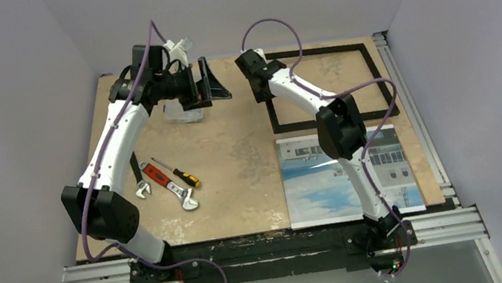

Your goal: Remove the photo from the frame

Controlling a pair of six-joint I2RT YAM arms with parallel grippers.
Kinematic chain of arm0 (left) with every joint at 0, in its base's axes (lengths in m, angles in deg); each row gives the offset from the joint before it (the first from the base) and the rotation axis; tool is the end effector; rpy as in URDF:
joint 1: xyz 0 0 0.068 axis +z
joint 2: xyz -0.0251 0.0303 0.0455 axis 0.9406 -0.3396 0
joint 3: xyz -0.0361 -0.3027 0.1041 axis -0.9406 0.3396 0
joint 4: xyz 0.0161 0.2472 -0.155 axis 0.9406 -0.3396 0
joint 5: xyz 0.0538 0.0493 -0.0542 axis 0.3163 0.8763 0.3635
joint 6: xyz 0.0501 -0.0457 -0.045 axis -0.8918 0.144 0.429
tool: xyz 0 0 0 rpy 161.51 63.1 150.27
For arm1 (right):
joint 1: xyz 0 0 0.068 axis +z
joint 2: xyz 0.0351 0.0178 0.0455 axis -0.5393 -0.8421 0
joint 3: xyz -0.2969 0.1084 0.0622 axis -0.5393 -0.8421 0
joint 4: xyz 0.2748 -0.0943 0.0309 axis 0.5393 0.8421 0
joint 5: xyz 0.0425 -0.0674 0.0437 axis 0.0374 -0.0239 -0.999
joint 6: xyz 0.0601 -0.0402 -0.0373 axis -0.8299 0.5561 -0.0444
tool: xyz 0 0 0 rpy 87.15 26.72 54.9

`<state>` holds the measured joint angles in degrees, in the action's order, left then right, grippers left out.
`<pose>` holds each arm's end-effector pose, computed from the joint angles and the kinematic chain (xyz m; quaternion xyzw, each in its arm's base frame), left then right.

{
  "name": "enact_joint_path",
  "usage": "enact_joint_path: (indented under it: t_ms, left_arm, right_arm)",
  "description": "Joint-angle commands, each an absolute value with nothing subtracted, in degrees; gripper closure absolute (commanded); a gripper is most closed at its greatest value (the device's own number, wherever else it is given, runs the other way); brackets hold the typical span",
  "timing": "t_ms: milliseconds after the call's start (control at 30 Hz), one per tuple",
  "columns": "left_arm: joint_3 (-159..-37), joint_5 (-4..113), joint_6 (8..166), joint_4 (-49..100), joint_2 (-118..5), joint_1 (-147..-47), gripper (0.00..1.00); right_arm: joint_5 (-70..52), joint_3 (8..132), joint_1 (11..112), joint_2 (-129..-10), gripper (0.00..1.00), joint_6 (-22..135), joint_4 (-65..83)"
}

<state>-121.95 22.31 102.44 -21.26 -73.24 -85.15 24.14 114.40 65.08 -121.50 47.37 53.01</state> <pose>0.3780 -0.1485 0.4201 0.0518 0.8653 -0.4317 0.2493 0.5158 0.2922 0.2235 -0.0748 0.9359 -0.0807 0.3347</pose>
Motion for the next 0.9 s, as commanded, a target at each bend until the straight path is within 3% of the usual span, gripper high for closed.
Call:
enact_joint_path:
  t_ms: [0, 400, 567, 633, 733, 867]
  left_arm:
    - [-122.9, 20.9, 102.4, -20.4, -71.9, -84.0, 0.06]
    - [-122.5, 19.6, 103.1, -19.6, -73.0, -83.6, 0.06]
    - [-122.3, 19.6, 103.1, -19.5, -73.0, -83.6, 0.06]
    - [-122.3, 19.7, 103.0, -19.4, -73.0, -83.6, 0.06]
    - [-122.2, 19.7, 103.0, -19.4, -73.3, -83.6, 0.06]
    - [-122.0, 19.7, 103.0, -19.3, -73.2, -83.6, 0.06]
  right_arm:
    - [26.1, 123.6, 63.8, -124.5, 1.00, 50.7, 52.8]
    - [25.6, 127.9, 63.2, -129.4, 1.00, 48.1, 52.6]
    - [24.2, 130.6, 63.2, -129.8, 0.55, 48.3, 55.4]
    - [24.3, 131.2, 63.2, -128.8, 0.43, 48.5, 56.7]
    - [23.7, 131.7, 63.2, -126.3, 0.31, 49.0, 58.2]
    - [23.8, 130.6, 63.2, -119.6, 0.30, 46.7, 63.2]
